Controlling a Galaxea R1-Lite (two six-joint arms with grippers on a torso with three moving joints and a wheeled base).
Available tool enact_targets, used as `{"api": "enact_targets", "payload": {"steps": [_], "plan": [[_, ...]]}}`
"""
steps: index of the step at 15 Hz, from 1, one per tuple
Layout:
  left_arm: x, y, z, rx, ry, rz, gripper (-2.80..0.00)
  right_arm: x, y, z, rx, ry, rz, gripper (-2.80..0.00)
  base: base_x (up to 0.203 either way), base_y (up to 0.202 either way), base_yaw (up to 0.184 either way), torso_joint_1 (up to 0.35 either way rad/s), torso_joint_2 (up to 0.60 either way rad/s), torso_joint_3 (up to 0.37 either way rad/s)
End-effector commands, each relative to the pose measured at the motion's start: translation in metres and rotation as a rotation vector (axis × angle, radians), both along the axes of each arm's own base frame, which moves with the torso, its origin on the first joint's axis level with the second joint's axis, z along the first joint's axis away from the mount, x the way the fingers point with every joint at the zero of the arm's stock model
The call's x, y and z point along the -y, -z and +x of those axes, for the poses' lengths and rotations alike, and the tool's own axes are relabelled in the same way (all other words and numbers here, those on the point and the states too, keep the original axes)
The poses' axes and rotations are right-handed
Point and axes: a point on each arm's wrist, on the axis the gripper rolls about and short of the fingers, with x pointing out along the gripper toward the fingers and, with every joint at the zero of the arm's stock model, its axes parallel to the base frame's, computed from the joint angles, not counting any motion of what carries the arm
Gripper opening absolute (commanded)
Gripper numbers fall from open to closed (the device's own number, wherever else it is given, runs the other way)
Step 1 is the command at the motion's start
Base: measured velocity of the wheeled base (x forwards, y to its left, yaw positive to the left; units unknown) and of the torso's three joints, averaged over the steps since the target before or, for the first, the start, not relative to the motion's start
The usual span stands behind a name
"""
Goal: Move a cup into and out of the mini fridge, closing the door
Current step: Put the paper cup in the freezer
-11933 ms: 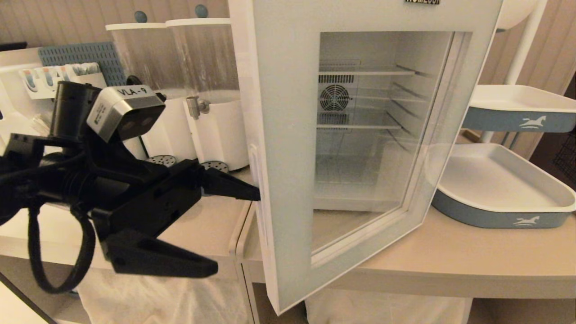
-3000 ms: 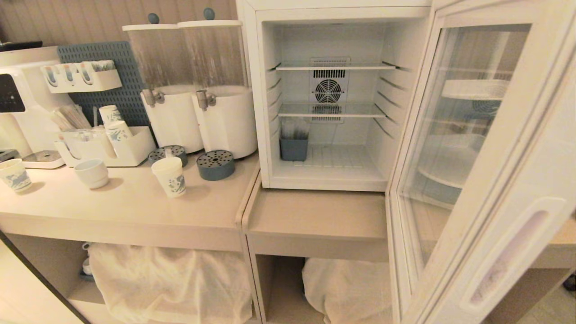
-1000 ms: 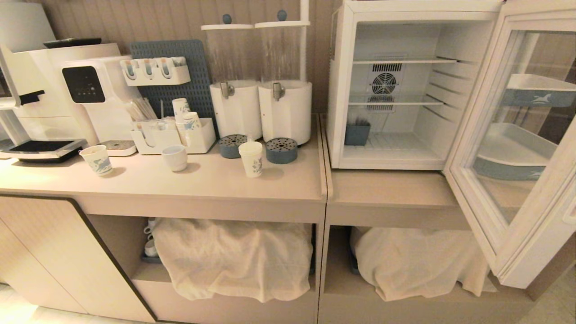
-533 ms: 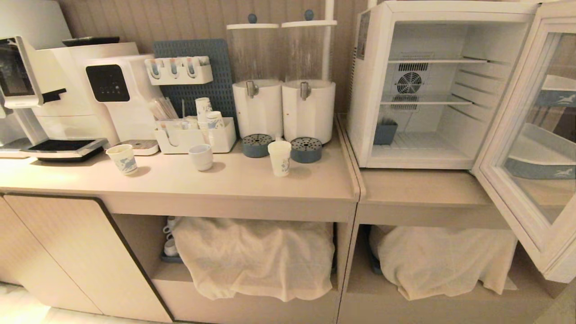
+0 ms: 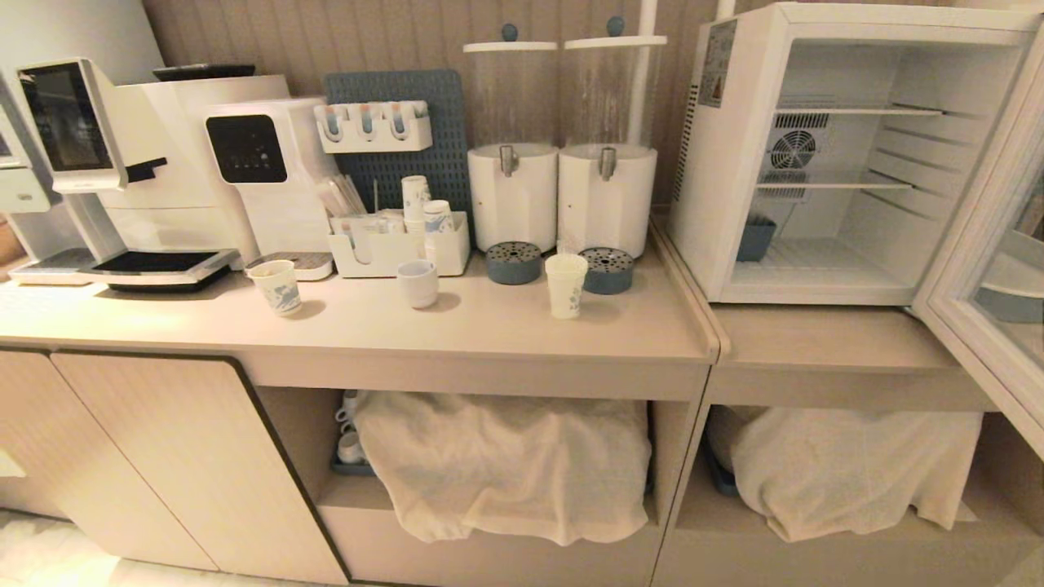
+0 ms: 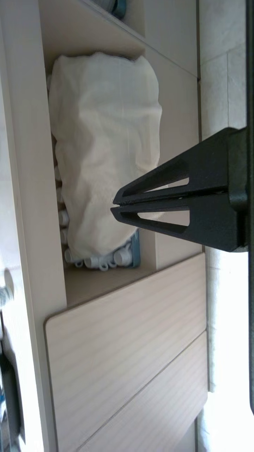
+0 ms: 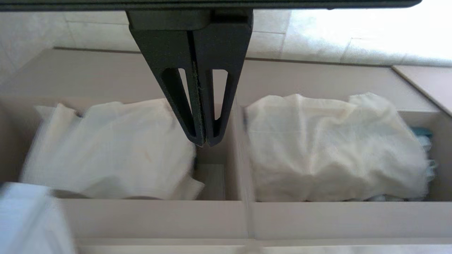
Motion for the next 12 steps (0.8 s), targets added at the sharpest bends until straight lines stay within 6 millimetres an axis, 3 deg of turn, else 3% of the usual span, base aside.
{"api": "enact_targets", "payload": {"steps": [1,9,12], "plan": [[0.0000,0.0000,0.0000,0.000,-0.001,0.001,-2.80,0.0000,0.0002,0.0001,-0.003,0.000,0.000,-2.80,0.000,0.191,0.001,0.002,0.00,0.001],[0.0000,-0.0002,-0.0001,0.000,-0.001,0.001,-2.80,0.0000,0.0002,0.0001,-0.003,0.001,0.000,-2.80,0.000,0.187,0.001,0.001,0.00,0.002],[0.0000,0.0000,0.0000,0.000,-0.001,0.000,-2.80,0.0000,0.0002,0.0001,-0.003,0.001,0.000,-2.80,0.000,0.034,0.000,0.000,0.00,0.003]]}}
